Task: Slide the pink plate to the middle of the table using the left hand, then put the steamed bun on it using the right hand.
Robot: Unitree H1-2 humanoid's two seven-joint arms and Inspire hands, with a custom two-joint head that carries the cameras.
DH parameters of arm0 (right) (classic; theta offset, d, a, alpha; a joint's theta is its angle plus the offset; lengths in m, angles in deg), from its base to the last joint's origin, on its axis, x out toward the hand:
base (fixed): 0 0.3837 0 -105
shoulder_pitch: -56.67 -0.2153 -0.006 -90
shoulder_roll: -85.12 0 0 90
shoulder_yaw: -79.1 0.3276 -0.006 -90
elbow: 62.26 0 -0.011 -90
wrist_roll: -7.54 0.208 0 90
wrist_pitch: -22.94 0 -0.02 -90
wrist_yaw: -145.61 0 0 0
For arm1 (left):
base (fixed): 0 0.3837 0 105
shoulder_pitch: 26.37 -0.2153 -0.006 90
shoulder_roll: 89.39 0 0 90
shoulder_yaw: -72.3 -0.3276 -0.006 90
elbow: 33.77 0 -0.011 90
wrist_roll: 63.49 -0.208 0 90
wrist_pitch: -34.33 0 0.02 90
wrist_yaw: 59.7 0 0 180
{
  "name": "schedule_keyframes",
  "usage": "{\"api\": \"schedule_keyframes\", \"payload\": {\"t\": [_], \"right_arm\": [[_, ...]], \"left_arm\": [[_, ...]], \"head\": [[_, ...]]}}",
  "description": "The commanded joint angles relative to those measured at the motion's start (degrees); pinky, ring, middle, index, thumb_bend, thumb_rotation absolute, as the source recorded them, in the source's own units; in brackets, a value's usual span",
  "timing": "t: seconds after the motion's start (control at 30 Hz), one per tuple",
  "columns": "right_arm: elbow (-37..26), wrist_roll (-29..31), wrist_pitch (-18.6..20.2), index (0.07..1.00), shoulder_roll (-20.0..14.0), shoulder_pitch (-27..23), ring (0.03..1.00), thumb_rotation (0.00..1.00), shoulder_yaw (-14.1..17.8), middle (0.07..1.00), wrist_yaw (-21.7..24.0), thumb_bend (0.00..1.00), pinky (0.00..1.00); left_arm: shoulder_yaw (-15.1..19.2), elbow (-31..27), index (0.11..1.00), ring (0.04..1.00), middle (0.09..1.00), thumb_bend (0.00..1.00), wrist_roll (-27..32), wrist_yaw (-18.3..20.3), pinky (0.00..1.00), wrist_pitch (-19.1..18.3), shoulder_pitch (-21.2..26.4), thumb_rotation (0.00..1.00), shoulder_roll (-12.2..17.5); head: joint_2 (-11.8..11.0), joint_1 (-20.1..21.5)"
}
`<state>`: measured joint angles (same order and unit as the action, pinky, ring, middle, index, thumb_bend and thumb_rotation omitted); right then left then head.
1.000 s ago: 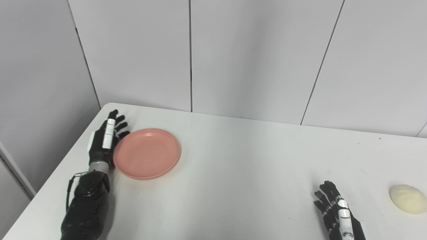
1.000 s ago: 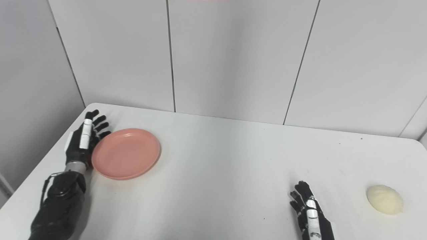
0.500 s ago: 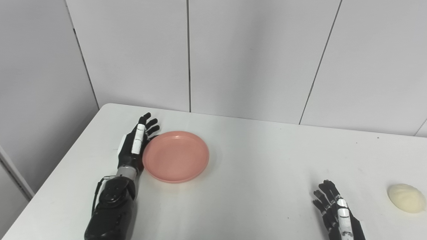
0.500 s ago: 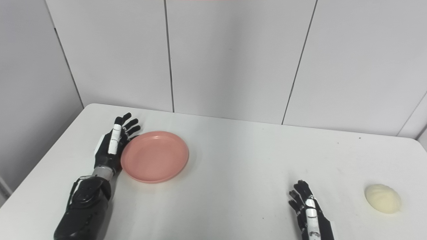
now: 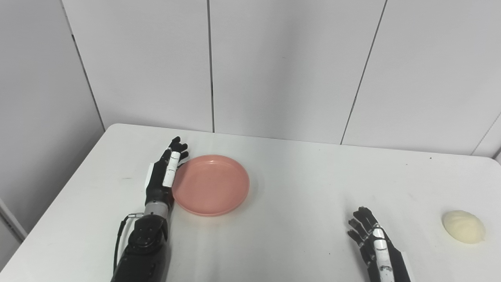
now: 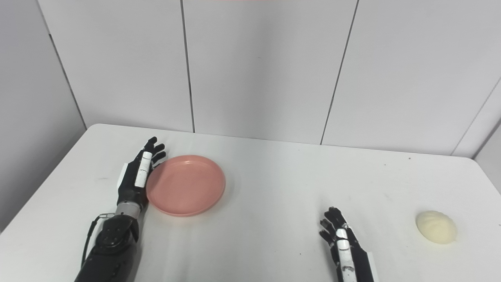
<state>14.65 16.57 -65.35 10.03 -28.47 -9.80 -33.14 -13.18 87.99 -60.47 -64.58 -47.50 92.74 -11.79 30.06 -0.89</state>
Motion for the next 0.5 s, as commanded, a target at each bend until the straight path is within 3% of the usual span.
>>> {"api": "schedule_keyframes", "payload": {"t": [0.0, 0.1, 0.23, 0.47], "right_arm": [[-1.6, -0.9, -1.1, 0.858, 0.5, -0.7, 0.869, 0.87, -0.4, 0.879, 0.0, 0.76, 0.87], [-1.7, -1.3, -1.1, 0.853, 0.7, -0.7, 0.865, 0.87, -0.6, 0.874, 0.0, 0.75, 0.87], [-1.9, -2.1, -1.0, 0.859, 1.3, -0.5, 0.865, 0.87, -1.0, 0.878, -0.3, 0.75, 0.86], [-2.2, -3.1, -0.5, 0.849, 2.3, -0.3, 0.856, 0.86, -1.7, 0.873, -1.1, 0.75, 0.85]], "left_arm": [[-1.8, 0.2, 0.89, 0.87, 0.871, 0.92, 0.2, 1.6, 0.81, -0.6, 0.4, 0.9, -3.1], [-3.0, 0.7, 0.899, 0.881, 0.88, 0.9, -1.0, 1.3, 0.84, -0.4, 0.6, 0.91, -4.4], [-4.4, 0.7, 0.895, 0.873, 0.882, 0.87, -2.3, 0.8, 0.79, -1.7, 0.7, 0.92, -5.8], [-5.5, 0.7, 0.903, 0.859, 0.877, 0.91, -2.1, 1.6, 0.77, -2.1, 0.6, 0.91, -7.2]], "head": [[0.1, 0.3], [0.2, 1.2], [0.4, 3.3], [0.5, 6.3]]}}
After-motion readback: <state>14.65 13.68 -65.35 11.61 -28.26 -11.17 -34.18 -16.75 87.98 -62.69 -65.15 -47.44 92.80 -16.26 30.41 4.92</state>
